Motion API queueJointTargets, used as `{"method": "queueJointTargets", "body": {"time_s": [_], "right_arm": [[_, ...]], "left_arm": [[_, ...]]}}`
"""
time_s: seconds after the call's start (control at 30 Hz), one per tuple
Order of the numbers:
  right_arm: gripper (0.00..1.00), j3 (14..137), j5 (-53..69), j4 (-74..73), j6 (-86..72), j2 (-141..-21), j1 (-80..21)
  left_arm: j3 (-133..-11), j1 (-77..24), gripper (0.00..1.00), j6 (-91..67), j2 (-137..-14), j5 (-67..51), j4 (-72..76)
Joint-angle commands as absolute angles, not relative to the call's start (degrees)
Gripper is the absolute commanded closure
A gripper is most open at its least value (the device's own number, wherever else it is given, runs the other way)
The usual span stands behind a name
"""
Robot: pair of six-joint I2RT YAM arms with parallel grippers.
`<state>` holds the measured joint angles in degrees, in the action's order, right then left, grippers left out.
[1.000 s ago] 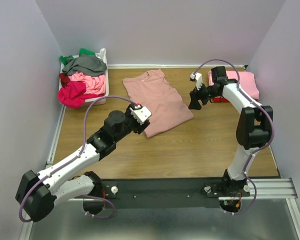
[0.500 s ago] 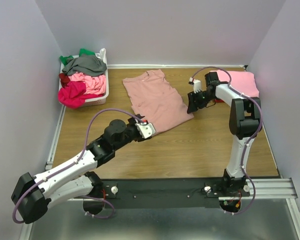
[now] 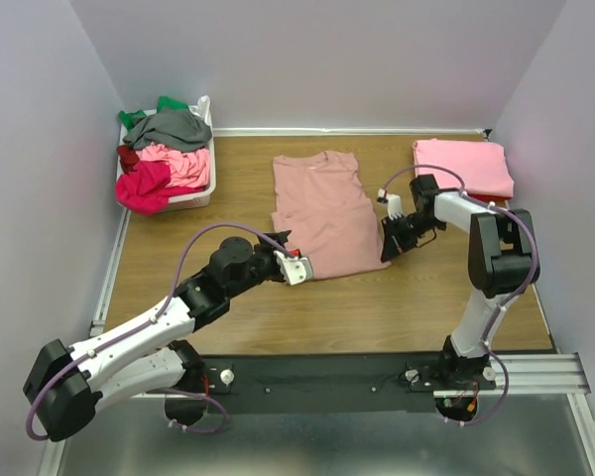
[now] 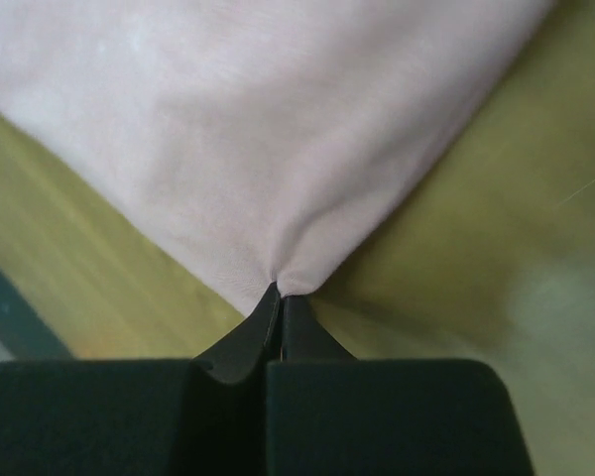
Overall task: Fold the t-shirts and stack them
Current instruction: Fold the tshirt
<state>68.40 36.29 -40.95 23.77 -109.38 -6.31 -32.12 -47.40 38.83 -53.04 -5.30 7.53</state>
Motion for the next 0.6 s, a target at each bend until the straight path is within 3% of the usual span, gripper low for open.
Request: {"method": "queueJointTargets", "body": {"time_s": [0.0, 0.07, 0.17, 0.3, 0.43, 0.47, 0.57], "right_arm": [[0.93, 61.1, 35.1, -48.7, 28.5, -102.5, -6.4], [0.84, 59.6, 34.3, -50.8, 30.1, -100.1, -6.4], [0.54, 58.5, 29.4, -52.5, 33.2, -91.9, -6.4], [0.36, 58.1, 27.2, -52.9, 40.7, -84.1, -6.3], [0.28, 54.5, 37.3, -55.8, 57.5, -76.2, -6.4], [0.01, 52.9, 39.7, -56.2, 66.8, -74.8, -6.4], [0.00, 44.4, 45.0, -53.0, 77.9, -69.5, -6.9]], "left_arm": [[-32.7, -49.0, 0.34, 42.4, -52.9, -11.3, 7.6], [-32.1, -50.4, 0.34, 44.2, -53.2, -12.7, 7.7], [-30.2, -53.2, 0.33, 48.7, -54.9, -13.9, 7.8], [-28.0, -57.3, 0.33, 54.6, -57.7, -15.1, 6.8], [-25.5, -61.0, 0.33, 58.5, -60.7, -13.5, 6.5], [-24.9, -61.4, 0.33, 58.9, -61.6, -13.2, 6.8], [-24.3, -62.0, 0.34, 59.3, -62.9, -10.8, 7.1]]}}
